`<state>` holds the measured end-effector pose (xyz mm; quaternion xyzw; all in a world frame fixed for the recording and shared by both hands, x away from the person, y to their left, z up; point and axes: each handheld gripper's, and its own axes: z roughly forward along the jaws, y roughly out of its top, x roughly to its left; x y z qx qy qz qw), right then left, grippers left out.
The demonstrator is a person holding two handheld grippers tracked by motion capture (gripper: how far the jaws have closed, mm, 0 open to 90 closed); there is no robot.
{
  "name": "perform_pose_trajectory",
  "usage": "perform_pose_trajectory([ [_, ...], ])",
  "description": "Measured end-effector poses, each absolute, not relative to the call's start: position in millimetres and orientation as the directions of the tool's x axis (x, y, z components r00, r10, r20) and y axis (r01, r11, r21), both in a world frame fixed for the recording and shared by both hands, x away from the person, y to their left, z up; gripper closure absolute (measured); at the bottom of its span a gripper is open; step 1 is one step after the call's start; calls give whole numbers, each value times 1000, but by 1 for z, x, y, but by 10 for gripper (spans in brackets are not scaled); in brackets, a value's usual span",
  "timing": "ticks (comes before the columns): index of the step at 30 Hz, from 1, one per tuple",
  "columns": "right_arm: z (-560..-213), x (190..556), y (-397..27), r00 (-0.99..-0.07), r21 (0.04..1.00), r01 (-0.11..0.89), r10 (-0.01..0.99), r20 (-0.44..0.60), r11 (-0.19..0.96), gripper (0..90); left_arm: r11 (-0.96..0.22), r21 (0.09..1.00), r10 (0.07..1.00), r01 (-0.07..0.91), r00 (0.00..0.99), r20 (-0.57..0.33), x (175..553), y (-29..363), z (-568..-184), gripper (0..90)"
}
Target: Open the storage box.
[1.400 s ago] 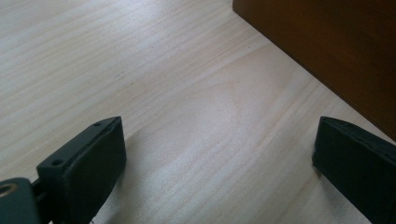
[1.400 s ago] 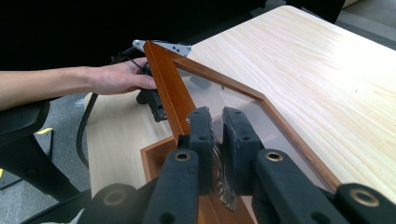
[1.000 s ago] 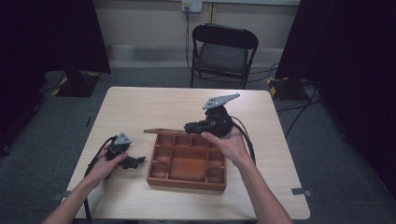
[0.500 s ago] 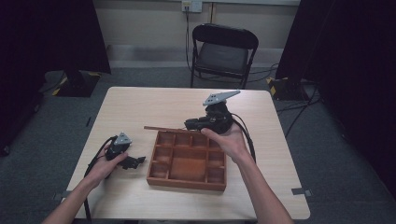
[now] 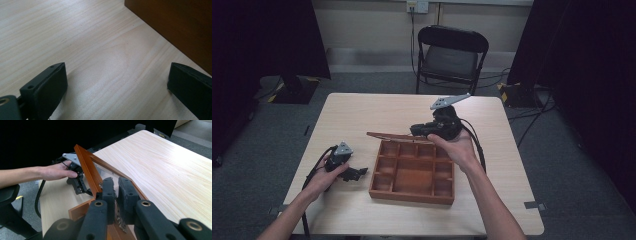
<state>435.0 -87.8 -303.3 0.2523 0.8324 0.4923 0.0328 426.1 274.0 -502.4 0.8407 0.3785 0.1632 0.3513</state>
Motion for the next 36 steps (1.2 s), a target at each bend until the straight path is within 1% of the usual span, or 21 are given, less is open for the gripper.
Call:
perform_pose_trajectory([
  [36,-298,449,-90,-850,841,414,479,220,348,830,-467,714,751,521,660,9,426,274,-502,23],
])
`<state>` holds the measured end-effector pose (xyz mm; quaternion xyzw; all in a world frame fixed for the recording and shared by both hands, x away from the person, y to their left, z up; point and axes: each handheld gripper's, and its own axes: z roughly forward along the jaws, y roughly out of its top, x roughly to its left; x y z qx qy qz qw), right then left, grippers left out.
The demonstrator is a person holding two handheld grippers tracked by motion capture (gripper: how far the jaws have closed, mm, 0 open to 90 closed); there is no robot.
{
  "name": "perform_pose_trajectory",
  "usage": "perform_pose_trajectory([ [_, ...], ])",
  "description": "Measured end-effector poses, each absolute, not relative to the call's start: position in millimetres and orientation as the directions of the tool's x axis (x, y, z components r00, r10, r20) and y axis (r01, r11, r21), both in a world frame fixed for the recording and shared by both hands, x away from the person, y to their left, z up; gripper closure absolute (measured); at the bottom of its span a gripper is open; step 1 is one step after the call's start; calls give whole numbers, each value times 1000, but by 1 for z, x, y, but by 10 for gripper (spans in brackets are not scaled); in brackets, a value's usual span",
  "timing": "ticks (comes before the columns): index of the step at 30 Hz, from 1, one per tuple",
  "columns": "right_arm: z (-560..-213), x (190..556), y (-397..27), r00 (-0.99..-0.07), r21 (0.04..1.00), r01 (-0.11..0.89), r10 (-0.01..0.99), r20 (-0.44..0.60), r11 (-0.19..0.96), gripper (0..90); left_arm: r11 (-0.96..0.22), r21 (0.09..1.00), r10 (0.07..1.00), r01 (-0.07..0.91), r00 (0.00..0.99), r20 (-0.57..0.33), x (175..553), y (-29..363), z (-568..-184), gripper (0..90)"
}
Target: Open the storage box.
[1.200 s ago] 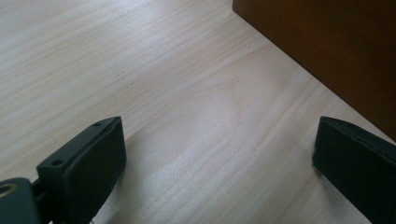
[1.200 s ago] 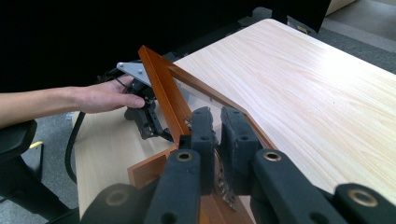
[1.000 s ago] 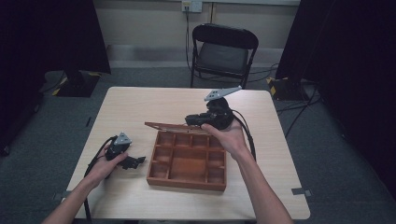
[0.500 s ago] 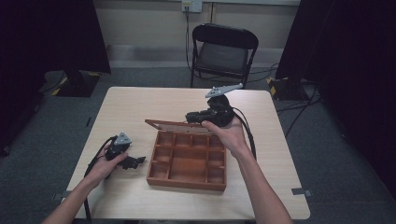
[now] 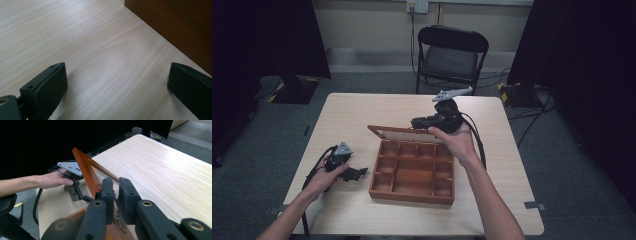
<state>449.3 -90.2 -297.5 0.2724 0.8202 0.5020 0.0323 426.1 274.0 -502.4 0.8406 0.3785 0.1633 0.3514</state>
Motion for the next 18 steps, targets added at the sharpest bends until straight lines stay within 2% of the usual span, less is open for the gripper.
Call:
perform_pose_trajectory([
  [18,-294,456,-90,-839,845,417,499,217,334,822,-465,716,751,520,661,8,426,274,-503,23],
])
